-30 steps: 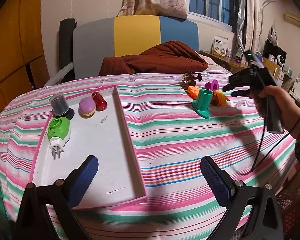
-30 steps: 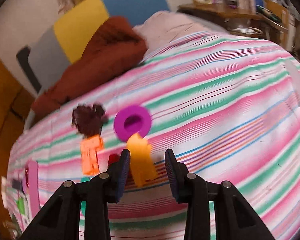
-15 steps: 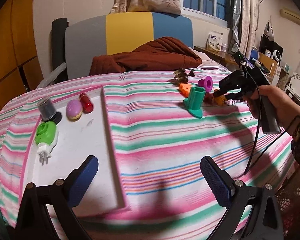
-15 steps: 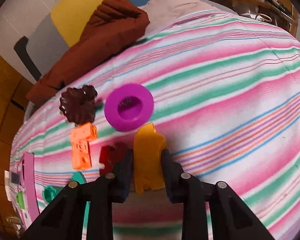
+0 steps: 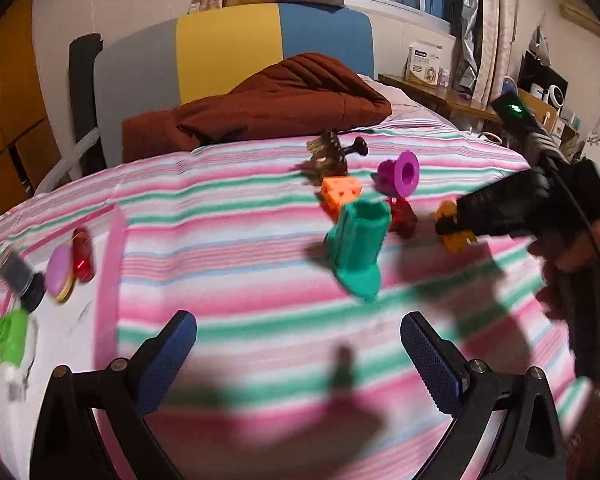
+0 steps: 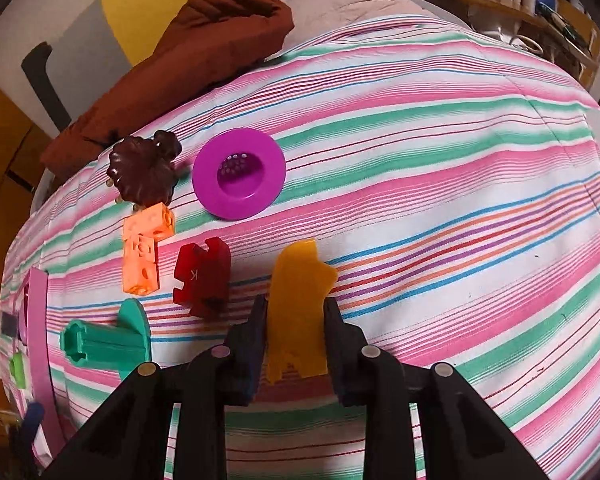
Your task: Organize rigid objects
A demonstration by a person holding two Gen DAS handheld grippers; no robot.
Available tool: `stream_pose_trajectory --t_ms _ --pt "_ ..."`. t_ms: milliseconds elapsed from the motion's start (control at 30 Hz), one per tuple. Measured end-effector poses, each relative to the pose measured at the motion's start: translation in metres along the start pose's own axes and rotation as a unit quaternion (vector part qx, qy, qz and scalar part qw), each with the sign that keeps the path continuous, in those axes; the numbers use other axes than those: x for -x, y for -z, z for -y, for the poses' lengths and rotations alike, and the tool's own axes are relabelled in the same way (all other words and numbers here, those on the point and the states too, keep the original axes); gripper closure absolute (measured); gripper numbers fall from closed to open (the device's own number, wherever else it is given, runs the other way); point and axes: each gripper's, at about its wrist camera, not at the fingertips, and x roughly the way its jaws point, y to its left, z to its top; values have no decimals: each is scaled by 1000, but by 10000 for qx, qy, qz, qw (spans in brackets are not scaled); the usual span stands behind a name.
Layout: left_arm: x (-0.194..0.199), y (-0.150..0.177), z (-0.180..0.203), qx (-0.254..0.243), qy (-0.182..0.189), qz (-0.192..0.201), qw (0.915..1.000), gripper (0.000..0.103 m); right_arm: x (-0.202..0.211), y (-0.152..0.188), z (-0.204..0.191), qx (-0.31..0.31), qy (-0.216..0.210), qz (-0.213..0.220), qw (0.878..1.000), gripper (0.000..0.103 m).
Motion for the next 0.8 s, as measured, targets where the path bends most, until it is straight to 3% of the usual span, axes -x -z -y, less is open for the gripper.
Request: stream_pose_trajectory --t_ms 400,500,567,700,800 --pt "-52 -34 37 -109 -102 20 9999 3 0 -5 -1 -35 79 -106 9999 77" --pt "-61 -34 41 -169 -72 -70 9998 30 -1 -6 3 -183 -48 -116 9998 77" --pt "-65 -34 38 -98 46 -157 9998 56 0 -6 3 -155 -75 -96 9998 77" --pt "-64 -32 23 251 194 -116 9994 66 -2 -6 -1 -28 36 -52 10000 77" --pt "-60 -28 13 380 239 -58 9990 67 -2 -7 -2 -20 57 -34 10000 77"
